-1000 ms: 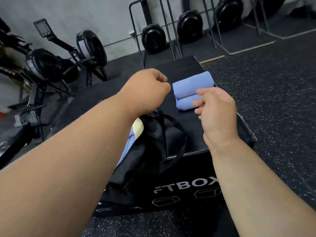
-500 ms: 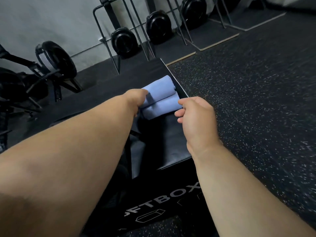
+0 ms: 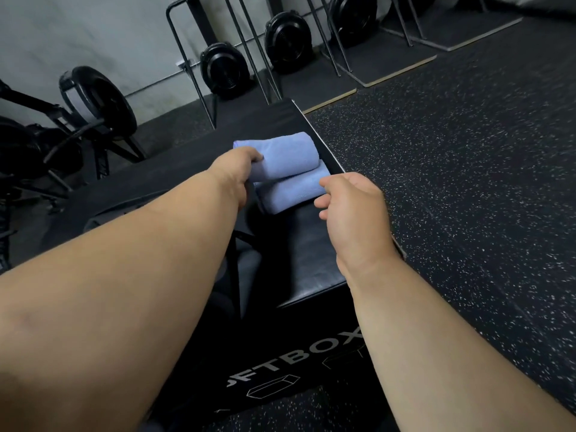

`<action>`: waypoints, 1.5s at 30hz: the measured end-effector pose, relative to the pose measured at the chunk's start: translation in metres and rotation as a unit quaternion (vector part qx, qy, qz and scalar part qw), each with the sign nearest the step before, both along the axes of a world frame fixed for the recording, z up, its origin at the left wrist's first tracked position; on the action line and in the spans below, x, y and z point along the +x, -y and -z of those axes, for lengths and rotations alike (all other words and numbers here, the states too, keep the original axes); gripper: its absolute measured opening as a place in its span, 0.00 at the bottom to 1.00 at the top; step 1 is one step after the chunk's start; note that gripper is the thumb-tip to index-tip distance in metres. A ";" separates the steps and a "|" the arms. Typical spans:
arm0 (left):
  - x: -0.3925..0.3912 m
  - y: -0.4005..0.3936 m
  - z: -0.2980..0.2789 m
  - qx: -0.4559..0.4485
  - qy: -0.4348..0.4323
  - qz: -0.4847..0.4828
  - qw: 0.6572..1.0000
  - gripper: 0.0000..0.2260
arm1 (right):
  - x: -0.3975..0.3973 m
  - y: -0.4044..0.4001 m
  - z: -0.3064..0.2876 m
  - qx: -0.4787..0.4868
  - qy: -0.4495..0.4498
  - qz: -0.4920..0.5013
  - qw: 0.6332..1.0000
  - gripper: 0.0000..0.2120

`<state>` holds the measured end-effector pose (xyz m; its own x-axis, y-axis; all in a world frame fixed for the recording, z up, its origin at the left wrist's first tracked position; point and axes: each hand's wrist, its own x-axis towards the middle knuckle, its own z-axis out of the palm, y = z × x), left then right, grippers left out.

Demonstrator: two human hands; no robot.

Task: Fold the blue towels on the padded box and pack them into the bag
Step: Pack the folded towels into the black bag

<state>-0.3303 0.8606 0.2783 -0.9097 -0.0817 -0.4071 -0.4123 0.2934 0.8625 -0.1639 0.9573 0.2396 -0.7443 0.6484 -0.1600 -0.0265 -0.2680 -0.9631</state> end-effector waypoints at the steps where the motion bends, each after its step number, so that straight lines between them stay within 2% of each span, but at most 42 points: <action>1: 0.003 0.002 -0.006 0.038 -0.006 -0.014 0.999 0.08 | 0.000 0.002 0.000 0.008 -0.005 0.004 1.000 0.06; 3: 0.011 0.010 -0.020 0.121 -0.030 -0.042 0.991 0.11 | 0.000 0.008 -0.001 0.027 -0.014 0.009 1.000 0.06; 4: 0.014 0.016 -0.025 0.134 -0.051 -0.047 0.988 0.14 | -0.001 0.010 -0.002 0.038 -0.021 0.007 0.999 0.06; 6: 0.024 0.031 -0.034 0.111 -0.106 -0.036 0.988 0.16 | -0.001 0.016 -0.004 0.068 -0.035 -0.005 0.997 0.09; 8: 0.044 0.048 -0.044 0.073 -0.151 -0.005 0.986 0.12 | -0.001 0.025 -0.005 0.109 -0.048 -0.013 0.993 0.12; 11: 0.083 0.084 -0.063 0.056 -0.183 0.091 0.977 0.04 | 0.001 0.042 -0.010 0.195 -0.060 -0.053 0.978 0.17; 12: 0.096 0.097 -0.068 0.051 -0.189 0.124 0.973 0.03 | 0.004 0.048 -0.012 0.211 -0.068 -0.078 0.972 0.21; 13: 0.107 0.112 -0.072 0.046 -0.189 0.152 0.969 0.06 | 0.006 0.053 -0.014 0.222 -0.077 -0.105 0.966 0.26; 15: 0.126 0.140 -0.081 0.065 -0.176 0.181 0.965 0.10 | 0.012 0.064 -0.021 0.213 -0.100 -0.179 0.955 0.31; 18: 0.146 0.178 -0.092 0.106 -0.147 0.227 0.957 0.14 | 0.023 0.086 -0.031 0.149 -0.141 -0.318 0.926 0.32; 22: 0.164 0.218 -0.105 0.139 -0.143 0.258 0.945 0.17 | 0.038 0.117 -0.042 0.096 -0.172 -0.396 0.897 0.29; 24: 0.171 0.236 -0.105 0.143 -0.150 0.240 0.948 0.19 | 0.043 0.132 -0.046 0.084 -0.180 -0.403 0.893 0.27; 26: 0.171 0.257 -0.095 0.116 -0.156 0.178 0.965 0.18 | 0.045 0.147 -0.047 0.094 -0.167 -0.381 0.905 0.26; 28: 0.174 0.279 -0.076 -0.033 -0.172 0.113 0.978 0.15 | 0.045 0.161 -0.046 0.107 -0.146 -0.361 0.915 0.24; 30: 0.184 0.302 -0.053 -0.209 -0.182 0.119 0.954 0.10 | 0.044 0.175 -0.045 0.137 -0.125 -0.347 0.920 0.24; 31: 0.193 0.311 -0.042 -0.289 -0.178 0.155 0.928 0.11 | 0.044 0.182 -0.045 0.155 -0.115 -0.342 0.920 0.25; 33: 0.208 0.320 -0.024 -0.418 -0.150 0.244 0.862 0.19 | 0.045 0.193 -0.047 0.193 -0.094 -0.340 0.916 0.25; 35: 0.217 0.323 -0.010 -0.459 -0.120 0.298 0.828 0.25 | 0.045 0.203 -0.046 0.221 -0.072 -0.346 0.909 0.24; 37: 0.218 0.326 -0.004 -0.482 -0.126 0.320 0.806 0.25 | 0.044 0.212 -0.044 0.233 -0.048 -0.359 0.902 0.23; 39: 0.219 0.331 -0.008 -0.538 -0.159 0.337 0.756 0.22 | 0.043 0.217 -0.042 0.233 -0.022 -0.373 0.898 0.23; 41: 0.222 0.337 -0.016 -0.584 -0.199 0.340 0.710 0.25 | 0.043 0.220 -0.040 0.236 0.002 -0.379 0.895 0.22; 43: 0.228 0.346 -0.024 -0.601 -0.241 0.324 0.690 0.27 | 0.041 0.224 -0.040 0.242 0.018 -0.380 0.892 0.22; 45: 0.235 0.355 -0.026 -0.608 -0.283 0.304 0.677 0.24 | 0.039 0.231 -0.042 0.241 0.027 -0.384 0.891 0.23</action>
